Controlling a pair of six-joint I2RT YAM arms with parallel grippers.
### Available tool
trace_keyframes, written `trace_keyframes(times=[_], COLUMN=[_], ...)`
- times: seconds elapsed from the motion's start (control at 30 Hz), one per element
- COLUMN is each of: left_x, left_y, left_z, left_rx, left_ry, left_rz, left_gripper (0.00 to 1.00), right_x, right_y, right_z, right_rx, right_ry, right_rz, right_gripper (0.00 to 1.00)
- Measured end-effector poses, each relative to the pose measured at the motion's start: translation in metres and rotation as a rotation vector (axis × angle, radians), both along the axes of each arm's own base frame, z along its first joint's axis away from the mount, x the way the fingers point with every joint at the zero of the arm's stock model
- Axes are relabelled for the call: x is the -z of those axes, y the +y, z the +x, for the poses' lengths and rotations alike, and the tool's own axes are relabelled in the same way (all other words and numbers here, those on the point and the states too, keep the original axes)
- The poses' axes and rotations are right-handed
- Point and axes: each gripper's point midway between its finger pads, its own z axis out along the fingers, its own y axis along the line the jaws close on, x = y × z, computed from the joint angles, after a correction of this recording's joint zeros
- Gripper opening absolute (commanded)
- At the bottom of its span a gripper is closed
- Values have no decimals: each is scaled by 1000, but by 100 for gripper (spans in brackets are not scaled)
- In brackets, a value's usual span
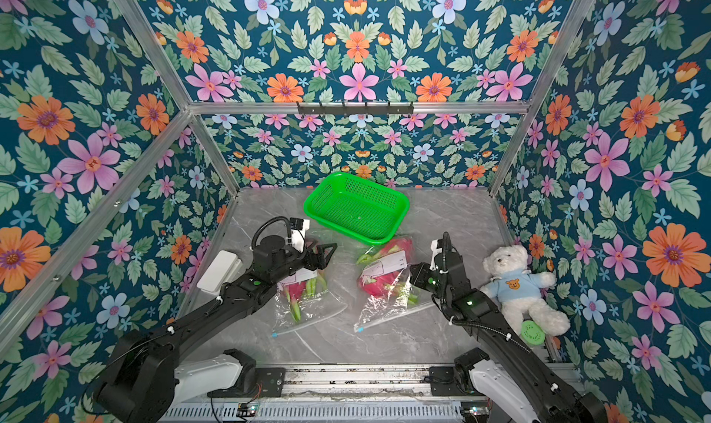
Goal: Open the zip-top bag and take out the dragon fruit
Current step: Pick up the dragon fruit from the zipper food storage bag.
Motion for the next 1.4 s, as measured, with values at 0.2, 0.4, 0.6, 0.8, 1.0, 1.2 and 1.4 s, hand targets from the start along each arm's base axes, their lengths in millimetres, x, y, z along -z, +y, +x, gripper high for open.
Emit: trace_keyframes(times=[0.2,0.4,0.6,0.8,1.0,1.2,1.4], left_x=[2,29,56,60,82,70,70], left_y=[-26,-58,-82,-115,-137,-150,-165], left_z=[-24,-52,-83,-105,-117,-111,-102], left_rx=[131,252,300,353,364,369,375], left_ry=[43,165,351,423,541,547,549], left_rz=[-36,-88,-190,-261,-323,-391,-407], left_gripper=[93,93,94,99,99,89,46], right_x=[-23,-20,-25,-27,-27,-27,-28], right_y=[-5,-18,-12,-12,-13,-15,-16], right_z=[28,55,65,70,71,68,63], right_rx=[20,55,29,17,14,19,18], right_ry=[-34,-5,-16,-27,-35,-39,-47], right_rz=[19,39,51,33,14,11,9], right_gripper=[0,0,0,0,0,0,0])
